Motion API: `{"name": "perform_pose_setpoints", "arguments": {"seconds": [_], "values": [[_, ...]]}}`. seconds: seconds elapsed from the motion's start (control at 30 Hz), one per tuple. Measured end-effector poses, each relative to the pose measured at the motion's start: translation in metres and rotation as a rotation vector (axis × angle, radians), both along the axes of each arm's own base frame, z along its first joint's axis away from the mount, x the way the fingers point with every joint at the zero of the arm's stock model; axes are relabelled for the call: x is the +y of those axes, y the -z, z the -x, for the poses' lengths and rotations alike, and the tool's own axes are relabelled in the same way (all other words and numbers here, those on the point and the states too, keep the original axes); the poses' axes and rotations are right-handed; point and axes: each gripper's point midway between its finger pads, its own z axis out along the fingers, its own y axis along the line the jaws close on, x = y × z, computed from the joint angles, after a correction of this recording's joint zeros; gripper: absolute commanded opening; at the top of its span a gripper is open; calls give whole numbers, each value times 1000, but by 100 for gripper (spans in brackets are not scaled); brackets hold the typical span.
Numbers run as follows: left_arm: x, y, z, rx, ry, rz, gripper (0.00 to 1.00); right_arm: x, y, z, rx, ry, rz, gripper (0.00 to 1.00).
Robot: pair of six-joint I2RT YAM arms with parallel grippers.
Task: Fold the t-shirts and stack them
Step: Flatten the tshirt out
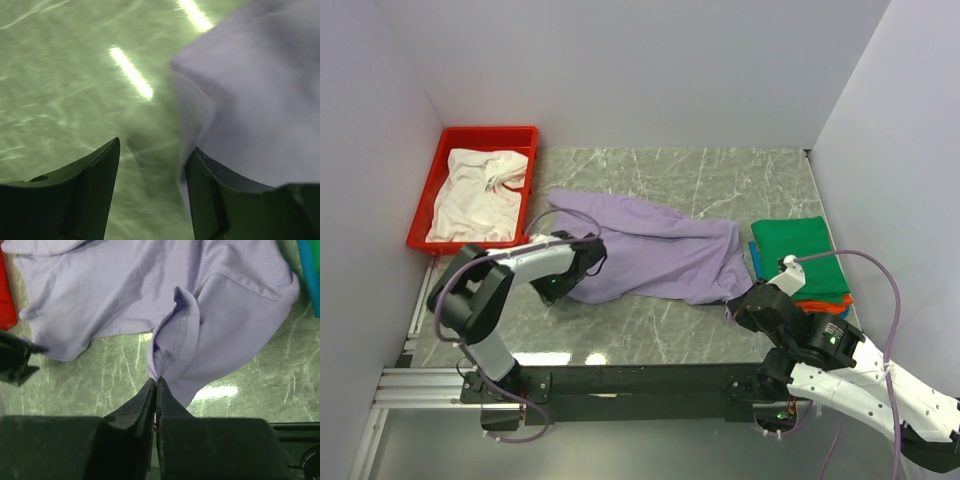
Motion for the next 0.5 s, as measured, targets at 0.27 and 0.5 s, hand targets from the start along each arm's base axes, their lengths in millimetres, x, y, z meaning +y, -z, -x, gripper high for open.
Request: {"name": "perform_pose_setpoints", "arguments": {"seconds": [0.27,0.5], "values": [[21,-5,32,-52,-31,110,58,3,2,0,-1,-11,-2,6],[23,5,44,-83,-10,197,62,5,10,0,16,-22,16,6]]}}
